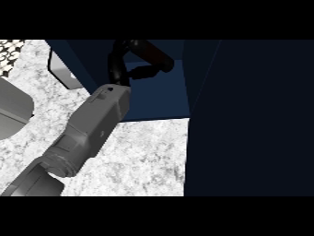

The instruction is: Pick up the wine, place it into the cabinet and close the cabinet

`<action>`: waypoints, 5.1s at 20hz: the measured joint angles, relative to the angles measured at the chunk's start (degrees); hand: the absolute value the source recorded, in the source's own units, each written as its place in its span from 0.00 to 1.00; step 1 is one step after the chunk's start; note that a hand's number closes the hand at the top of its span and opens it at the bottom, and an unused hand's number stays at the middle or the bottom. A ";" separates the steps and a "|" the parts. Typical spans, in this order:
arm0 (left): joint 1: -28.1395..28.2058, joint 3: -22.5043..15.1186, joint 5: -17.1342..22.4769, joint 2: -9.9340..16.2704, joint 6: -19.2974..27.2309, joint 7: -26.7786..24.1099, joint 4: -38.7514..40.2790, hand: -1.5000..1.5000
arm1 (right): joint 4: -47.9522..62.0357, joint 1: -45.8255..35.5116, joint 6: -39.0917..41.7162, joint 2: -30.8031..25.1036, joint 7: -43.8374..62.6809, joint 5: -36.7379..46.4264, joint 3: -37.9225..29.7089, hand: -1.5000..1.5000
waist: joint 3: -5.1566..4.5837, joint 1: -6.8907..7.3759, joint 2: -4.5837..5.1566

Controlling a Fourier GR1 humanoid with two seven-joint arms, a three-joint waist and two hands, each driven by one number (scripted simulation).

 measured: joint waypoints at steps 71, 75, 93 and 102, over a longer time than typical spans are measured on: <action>65.46 -19.37 -14.46 12.35 -2.54 0.82 -92.05 0.00 | -1.02 4.29 6.65 -7.40 3.57 1.38 12.30 1.00 | -0.12 3.95 -1.03; 69.68 -17.86 -13.71 16.74 -4.35 0.74 -96.61 0.00 | -1.23 4.24 7.89 -8.31 3.85 1.19 14.34 1.00 | -0.19 4.17 -1.08; 86.74 -4.68 -4.15 30.08 -16.55 -3.93 -107.84 0.00 | 3.33 -8.69 -1.79 0.85 15.44 4.97 27.39 1.00 | -0.52 5.92 -1.26; 92.54 4.18 2.83 35.45 -26.87 -5.85 -108.60 0.00 | 10.53 -28.24 -19.80 0.94 16.39 4.88 33.96 1.00 | -0.50 6.98 -0.94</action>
